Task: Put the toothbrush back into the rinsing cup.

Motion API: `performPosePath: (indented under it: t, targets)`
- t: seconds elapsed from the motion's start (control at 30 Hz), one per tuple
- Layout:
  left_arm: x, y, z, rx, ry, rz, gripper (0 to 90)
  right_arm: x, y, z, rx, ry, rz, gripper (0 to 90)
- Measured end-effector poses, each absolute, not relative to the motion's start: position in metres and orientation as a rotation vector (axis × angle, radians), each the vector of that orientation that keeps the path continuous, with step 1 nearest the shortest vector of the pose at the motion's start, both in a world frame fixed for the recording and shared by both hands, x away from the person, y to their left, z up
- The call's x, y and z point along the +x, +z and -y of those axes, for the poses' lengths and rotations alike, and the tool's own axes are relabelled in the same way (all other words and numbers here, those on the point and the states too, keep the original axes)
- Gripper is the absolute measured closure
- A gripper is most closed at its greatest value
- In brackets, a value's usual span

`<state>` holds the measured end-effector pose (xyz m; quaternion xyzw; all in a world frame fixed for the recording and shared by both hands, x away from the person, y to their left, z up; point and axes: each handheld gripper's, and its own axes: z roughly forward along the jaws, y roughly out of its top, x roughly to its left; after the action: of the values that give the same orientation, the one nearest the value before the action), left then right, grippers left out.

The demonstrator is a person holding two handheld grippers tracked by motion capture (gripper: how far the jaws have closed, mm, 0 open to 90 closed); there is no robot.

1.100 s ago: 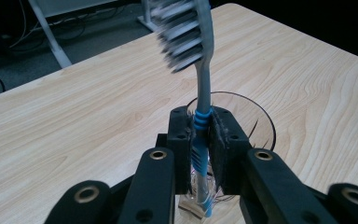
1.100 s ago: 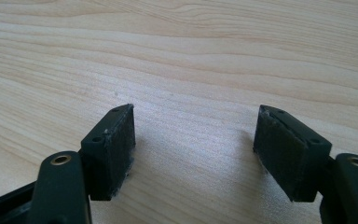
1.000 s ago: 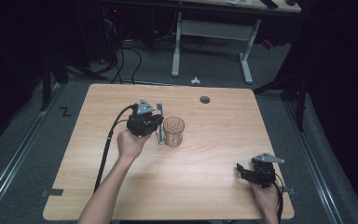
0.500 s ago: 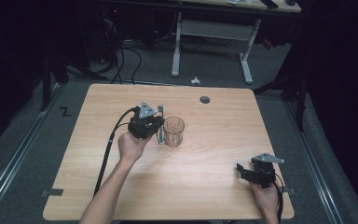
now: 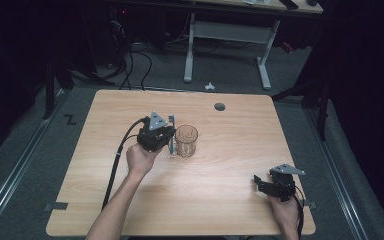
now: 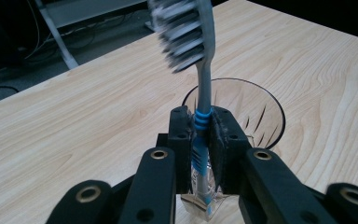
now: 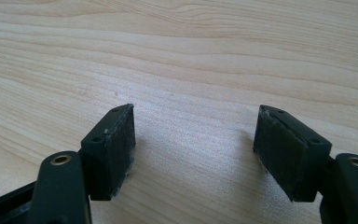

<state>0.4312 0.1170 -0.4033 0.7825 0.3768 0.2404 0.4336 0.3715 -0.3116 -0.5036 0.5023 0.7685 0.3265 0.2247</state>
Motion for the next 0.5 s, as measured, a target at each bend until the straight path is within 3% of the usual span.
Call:
performPosePath:
  t: [0.5]
  targets:
    - [0.4325,-0.4114,-0.1172,1.963,0.574,-0.954,79.0,0.3715,-0.5037,0.3116,1.385,0.901,-2.120,29.6]
